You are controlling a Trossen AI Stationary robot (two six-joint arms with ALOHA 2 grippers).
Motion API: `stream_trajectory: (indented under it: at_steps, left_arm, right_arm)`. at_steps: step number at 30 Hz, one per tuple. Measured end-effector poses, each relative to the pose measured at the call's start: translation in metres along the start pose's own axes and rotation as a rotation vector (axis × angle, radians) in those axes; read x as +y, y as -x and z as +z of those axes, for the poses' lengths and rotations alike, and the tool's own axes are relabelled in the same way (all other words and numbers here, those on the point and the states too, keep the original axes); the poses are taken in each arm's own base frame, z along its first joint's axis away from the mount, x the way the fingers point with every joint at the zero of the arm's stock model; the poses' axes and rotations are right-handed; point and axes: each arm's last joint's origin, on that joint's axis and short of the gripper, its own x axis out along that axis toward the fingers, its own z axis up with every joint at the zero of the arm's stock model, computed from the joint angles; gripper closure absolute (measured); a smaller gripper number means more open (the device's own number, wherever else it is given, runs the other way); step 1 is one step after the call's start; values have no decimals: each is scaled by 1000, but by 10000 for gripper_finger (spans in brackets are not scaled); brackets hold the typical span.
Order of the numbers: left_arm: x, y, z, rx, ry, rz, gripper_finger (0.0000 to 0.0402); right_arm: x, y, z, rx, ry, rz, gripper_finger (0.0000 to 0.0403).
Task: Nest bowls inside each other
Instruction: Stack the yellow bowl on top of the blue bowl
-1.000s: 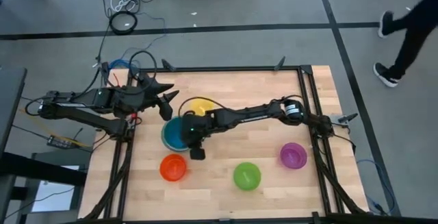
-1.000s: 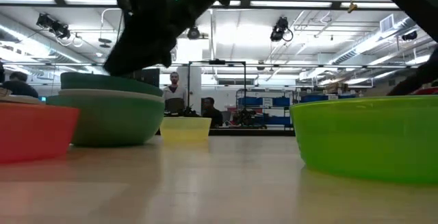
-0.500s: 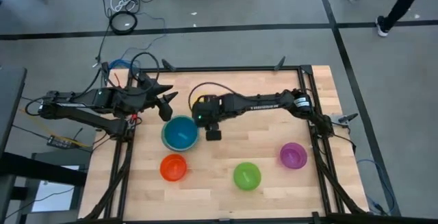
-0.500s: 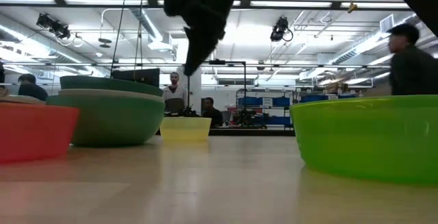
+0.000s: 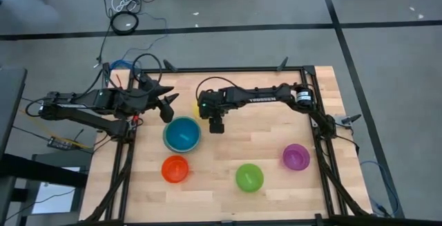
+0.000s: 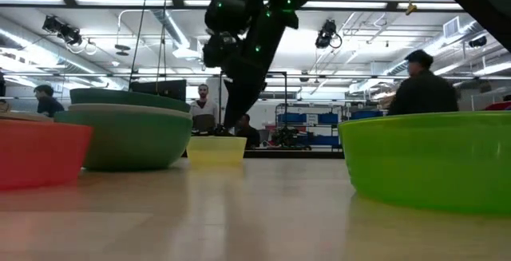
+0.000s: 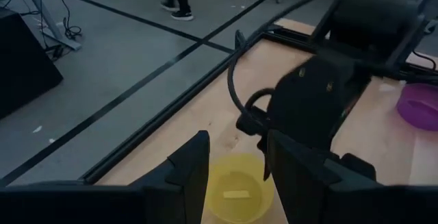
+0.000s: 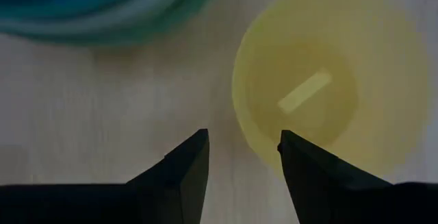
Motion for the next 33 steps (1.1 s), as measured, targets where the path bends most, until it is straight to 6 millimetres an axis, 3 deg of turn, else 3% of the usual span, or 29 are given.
stream_trajectory:
  at_steps: [14,22,26,33]
  left_arm:
    - [0,0,0,-2,0,0,245]
    - [0,0,1,-5,2,-1,245]
    - [1,1,1,-9,3,-2,245]
    - [6,10,6,-63,41,-20,245]
  right_arm:
    - [7,-39,-19,-98,-11,1,253]
    - [7,-39,-24,-54,61,-46,392]
    - [14,-17,-16,-77,116,-193,399]
    - [41,47,4,-277,79,-177,402]
